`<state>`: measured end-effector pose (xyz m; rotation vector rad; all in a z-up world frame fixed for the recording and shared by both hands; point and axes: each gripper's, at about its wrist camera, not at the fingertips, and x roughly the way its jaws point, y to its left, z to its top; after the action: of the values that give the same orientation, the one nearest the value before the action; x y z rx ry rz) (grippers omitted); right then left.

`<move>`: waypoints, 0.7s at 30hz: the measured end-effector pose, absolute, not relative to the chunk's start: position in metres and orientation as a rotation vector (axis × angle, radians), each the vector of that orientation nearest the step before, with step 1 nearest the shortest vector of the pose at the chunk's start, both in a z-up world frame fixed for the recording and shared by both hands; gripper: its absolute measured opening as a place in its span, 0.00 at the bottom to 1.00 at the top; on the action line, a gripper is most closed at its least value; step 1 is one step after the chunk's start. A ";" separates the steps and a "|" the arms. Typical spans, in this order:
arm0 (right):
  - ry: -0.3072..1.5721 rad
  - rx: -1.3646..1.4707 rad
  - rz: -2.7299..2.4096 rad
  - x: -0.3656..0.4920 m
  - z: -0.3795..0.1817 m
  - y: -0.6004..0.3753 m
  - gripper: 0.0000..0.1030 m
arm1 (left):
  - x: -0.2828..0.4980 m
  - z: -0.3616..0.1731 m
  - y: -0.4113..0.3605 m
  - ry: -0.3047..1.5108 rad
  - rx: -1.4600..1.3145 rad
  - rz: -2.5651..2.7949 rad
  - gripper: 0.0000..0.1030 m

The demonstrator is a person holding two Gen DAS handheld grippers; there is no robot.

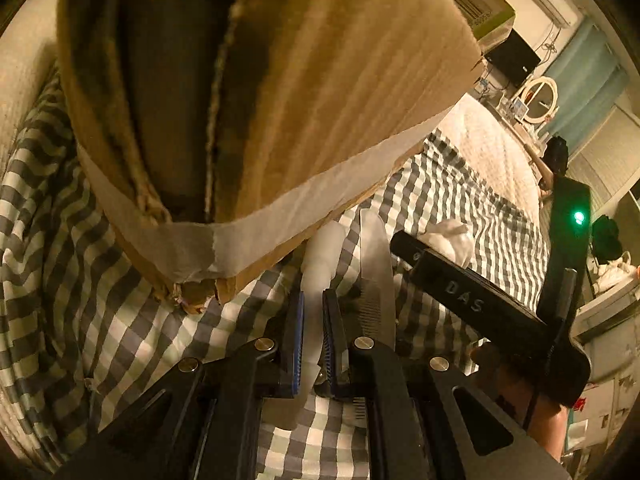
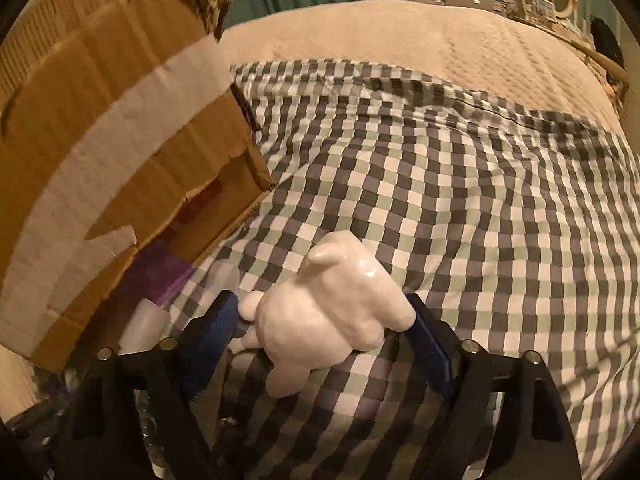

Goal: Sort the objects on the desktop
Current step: 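Grasp the white figurine with the right tool while the left tool holds the white tube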

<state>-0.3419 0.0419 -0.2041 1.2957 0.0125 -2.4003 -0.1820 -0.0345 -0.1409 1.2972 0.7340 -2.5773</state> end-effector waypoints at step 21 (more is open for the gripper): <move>-0.200 1.230 -2.462 -0.206 -0.115 0.111 0.79 | -0.146 -0.102 -0.021 0.511 1.254 -2.770 0.09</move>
<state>-0.2064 0.1113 -0.1151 1.2304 -0.2001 -2.4617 -0.1459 -0.0215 -0.1025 1.2544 0.5105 -2.7701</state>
